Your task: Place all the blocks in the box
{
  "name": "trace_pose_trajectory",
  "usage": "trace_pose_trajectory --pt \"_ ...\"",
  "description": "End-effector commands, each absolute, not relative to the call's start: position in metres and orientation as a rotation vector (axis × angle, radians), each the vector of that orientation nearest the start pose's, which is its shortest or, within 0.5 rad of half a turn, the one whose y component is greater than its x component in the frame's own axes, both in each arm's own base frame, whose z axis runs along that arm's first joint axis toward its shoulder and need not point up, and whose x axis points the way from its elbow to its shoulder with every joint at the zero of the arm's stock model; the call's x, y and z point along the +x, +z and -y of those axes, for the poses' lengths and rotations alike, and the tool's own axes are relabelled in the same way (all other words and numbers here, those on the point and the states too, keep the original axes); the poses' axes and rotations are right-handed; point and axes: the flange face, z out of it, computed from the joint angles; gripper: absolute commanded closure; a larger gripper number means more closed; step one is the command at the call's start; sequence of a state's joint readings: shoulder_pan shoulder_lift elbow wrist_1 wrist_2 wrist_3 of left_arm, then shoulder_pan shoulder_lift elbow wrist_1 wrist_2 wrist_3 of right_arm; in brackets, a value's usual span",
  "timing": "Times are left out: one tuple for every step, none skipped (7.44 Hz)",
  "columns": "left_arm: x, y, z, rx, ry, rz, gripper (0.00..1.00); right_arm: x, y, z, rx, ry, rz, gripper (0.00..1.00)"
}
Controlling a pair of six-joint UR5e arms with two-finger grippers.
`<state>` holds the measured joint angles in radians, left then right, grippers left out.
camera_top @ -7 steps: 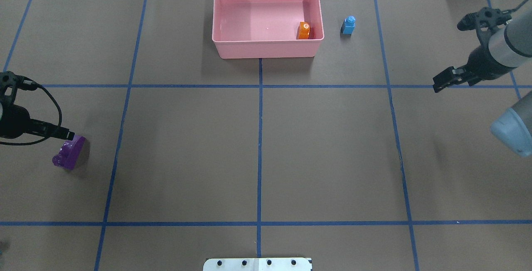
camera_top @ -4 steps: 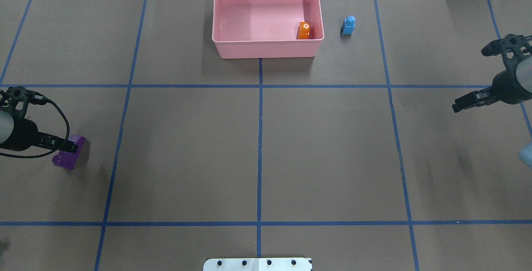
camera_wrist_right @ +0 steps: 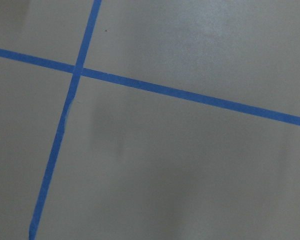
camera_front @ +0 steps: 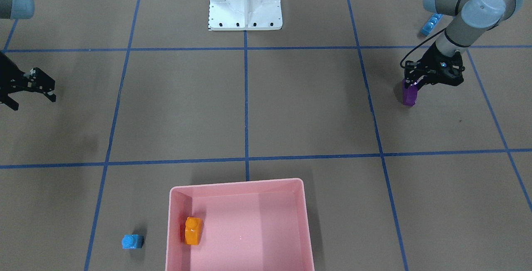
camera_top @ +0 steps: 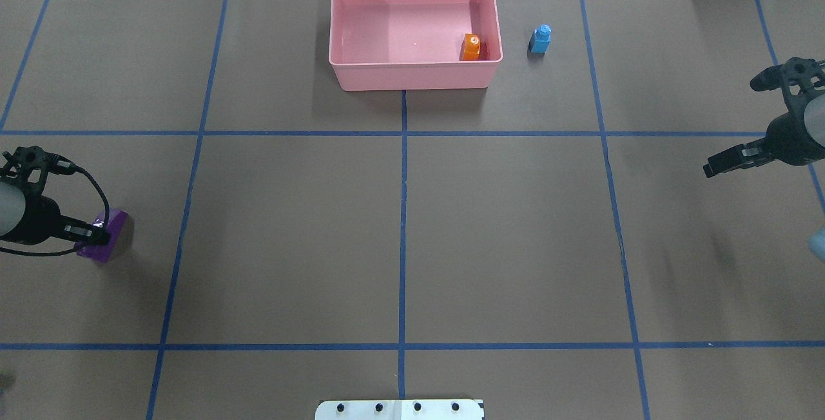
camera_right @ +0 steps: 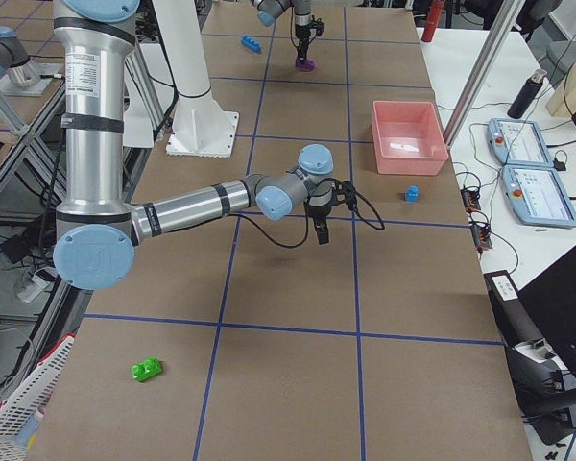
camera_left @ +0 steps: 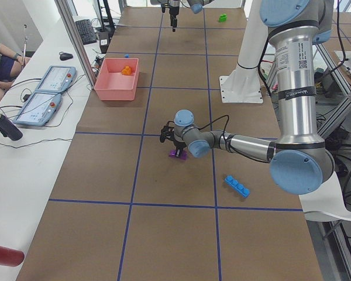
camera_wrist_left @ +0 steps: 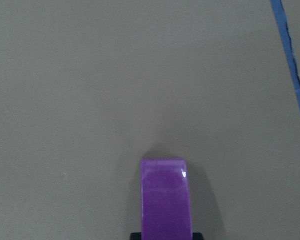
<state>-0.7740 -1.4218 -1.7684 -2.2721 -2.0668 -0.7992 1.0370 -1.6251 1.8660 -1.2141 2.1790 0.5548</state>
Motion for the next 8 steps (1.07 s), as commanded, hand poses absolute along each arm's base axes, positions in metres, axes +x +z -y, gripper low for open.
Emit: trace_pose_trajectory --pt "0.270 0.559 0.384 0.175 0.183 -0.856 0.98 -0.182 0.502 0.458 0.192 -0.160 0.807 0.01" --pt "0.269 0.554 0.384 0.181 0.184 -0.861 1.00 -0.183 0.502 0.459 0.191 -0.156 0.808 0.01" --pt "0.269 0.540 0.386 0.203 0.186 -0.879 1.00 -0.183 0.501 0.460 0.193 -0.152 0.811 0.01" --pt "0.267 0.516 0.389 0.239 0.188 -0.909 1.00 -0.184 0.500 0.460 0.195 -0.153 0.812 0.01" --pt "0.269 0.487 0.397 0.249 0.120 -0.955 1.00 -0.186 0.499 0.463 0.196 -0.154 0.813 0.01" --pt "0.283 0.447 0.418 0.269 0.032 -1.014 1.00 -0.189 0.491 0.468 0.210 -0.157 0.821 0.01" --pt "0.298 0.413 0.433 0.278 -0.010 -1.058 1.00 -0.189 0.490 0.469 0.215 -0.160 0.820 0.01" --pt "0.311 0.367 0.457 0.288 -0.042 -1.081 1.00 -0.195 0.482 0.478 0.225 -0.163 0.831 0.01"
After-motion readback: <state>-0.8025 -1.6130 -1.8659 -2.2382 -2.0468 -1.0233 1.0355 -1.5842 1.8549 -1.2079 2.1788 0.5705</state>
